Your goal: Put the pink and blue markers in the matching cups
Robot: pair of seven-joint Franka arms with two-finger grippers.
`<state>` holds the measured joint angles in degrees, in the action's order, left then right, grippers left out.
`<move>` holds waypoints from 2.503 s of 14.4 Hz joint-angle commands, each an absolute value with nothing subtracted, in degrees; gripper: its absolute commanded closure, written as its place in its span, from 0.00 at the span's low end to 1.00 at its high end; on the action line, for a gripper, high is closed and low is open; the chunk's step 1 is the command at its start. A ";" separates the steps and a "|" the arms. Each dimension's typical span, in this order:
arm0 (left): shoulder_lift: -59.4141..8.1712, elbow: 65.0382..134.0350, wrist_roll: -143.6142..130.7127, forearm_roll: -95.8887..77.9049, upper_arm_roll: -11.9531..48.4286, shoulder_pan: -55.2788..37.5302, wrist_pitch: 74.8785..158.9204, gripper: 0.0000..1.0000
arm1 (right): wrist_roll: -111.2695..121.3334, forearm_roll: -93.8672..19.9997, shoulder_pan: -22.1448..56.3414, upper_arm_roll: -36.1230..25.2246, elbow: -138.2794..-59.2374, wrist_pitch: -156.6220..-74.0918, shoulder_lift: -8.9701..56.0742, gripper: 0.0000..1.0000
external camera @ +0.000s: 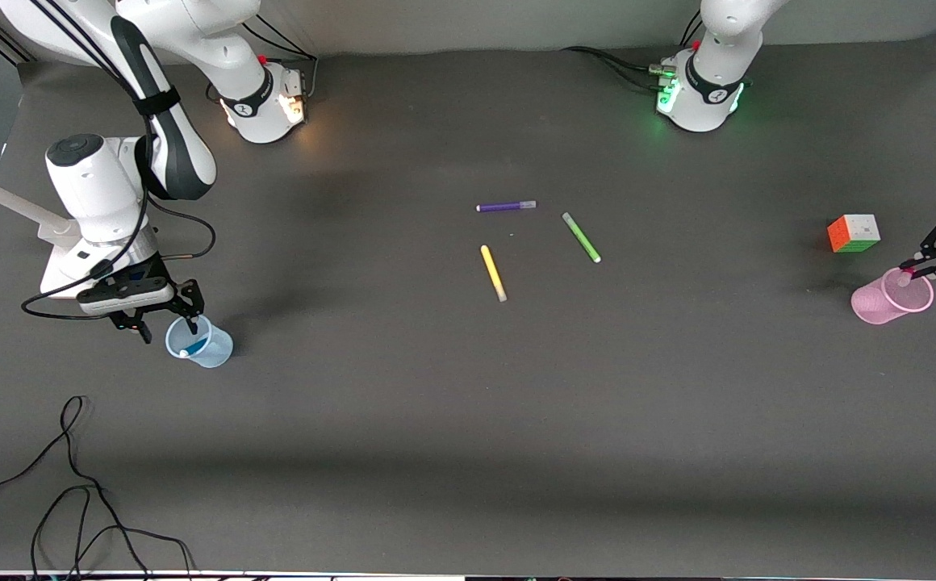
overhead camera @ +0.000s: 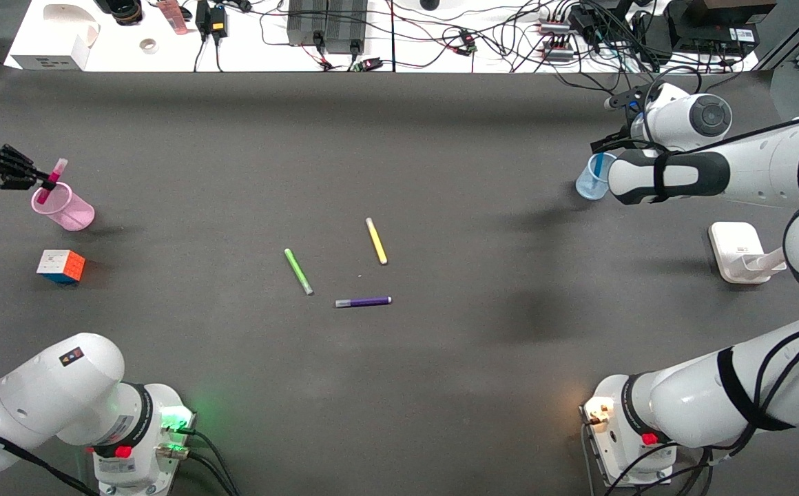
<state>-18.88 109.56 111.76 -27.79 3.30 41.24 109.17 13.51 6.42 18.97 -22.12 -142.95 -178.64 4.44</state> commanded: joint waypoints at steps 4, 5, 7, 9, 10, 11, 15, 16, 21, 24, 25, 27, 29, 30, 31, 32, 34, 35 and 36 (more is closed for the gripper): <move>-24.78 107.32 124.00 -34.09 4.22 43.85 110.30 1.00 | 13.80 6.59 19.34 -21.62 -132.82 -158.07 3.43 0.00; -25.05 107.14 126.01 -35.32 4.13 43.94 110.30 1.00 | 13.62 6.50 19.34 -21.45 -130.45 -153.76 3.17 0.00; -25.14 106.35 126.74 -35.77 4.13 44.03 110.30 1.00 | 13.54 4.50 19.34 -19.96 -124.75 -143.84 2.81 0.00; -25.22 105.39 126.83 -35.34 4.13 43.86 109.78 0.97 | 13.36 1.50 19.34 -18.64 -118.33 -132.77 2.81 0.00; -25.22 105.21 126.83 -35.25 4.13 43.77 109.60 0.85 | 13.36 0.97 19.34 -18.20 -115.69 -127.76 2.73 0.00; -25.22 105.21 126.83 -35.24 4.13 43.68 109.86 0.73 | 12.75 0.88 19.34 -17.76 -113.32 -123.18 2.46 0.00; -26.10 104.85 126.83 -35.24 4.22 43.68 109.69 0.57 | 8.10 0.97 19.42 -14.60 -106.44 -108.66 -0.25 0.00; -26.19 104.85 126.83 -35.24 4.22 43.68 109.69 0.56 | 6.52 1.05 19.42 -13.63 -105.74 -106.54 -1.57 0.00; -22.95 102.31 113.61 -32.10 4.39 41.14 109.07 0.86 | 3.87 2.02 19.34 -11.42 -101.43 -97.57 -5.53 0.00; -16.99 101.52 96.65 -26.74 4.48 36.41 107.58 0.84 | 3.78 1.93 19.34 -11.43 -102.30 -97.12 -8.25 0.00; -14.70 101.17 90.15 -23.93 4.48 34.82 106.36 0.83 | 3.78 1.93 19.34 -11.60 -103.26 -97.12 -9.22 0.00; -10.92 99.68 75.57 -18.75 4.48 30.43 101.89 0.80 | 2.65 1.93 19.34 -11.60 -104.93 -97.12 -10.98 0.00; -7.75 98.01 59.41 -13.47 4.57 24.56 97.23 0.82 | 1.41 1.93 19.42 -11.43 -105.20 -97.12 -11.78 0.00; -6.78 96.95 51.76 -11.36 4.57 21.39 95.47 0.82 | 1.41 1.93 19.42 -11.34 -105.21 -97.21 -11.78 0.00; -6.59 95.20 45.33 -9.95 4.66 18.66 93.45 0.82 | 1.41 1.93 19.42 -11.34 -105.21 -97.38 -11.78 0.00; -6.77 92.49 39.09 -8.45 4.66 15.59 90.64 0.82 | 1.49 2.02 19.34 -11.34 -104.94 -97.47 -11.69 0.00; -7.03 88.52 27.48 -4.42 4.66 9.78 86.94 0.81 | 1.84 1.93 19.34 -11.42 -104.51 -97.12 -11.78 0.00; -7.03 88.07 23.68 -3.00 4.66 7.06 86.75 0.81 | 1.67 1.93 19.34 -11.43 -103.81 -96.68 -11.78 0.00; -6.94 88.07 19.90 -2.03 4.66 5.03 86.66 0.81 | 1.41 1.93 19.34 -11.51 -102.84 -94.42 -11.78 0.00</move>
<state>-6.07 90.35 27.58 -4.87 5.75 9.37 88.51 2.94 1.68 19.09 -11.49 -103.89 -97.09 -10.60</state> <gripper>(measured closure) 0.806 0.000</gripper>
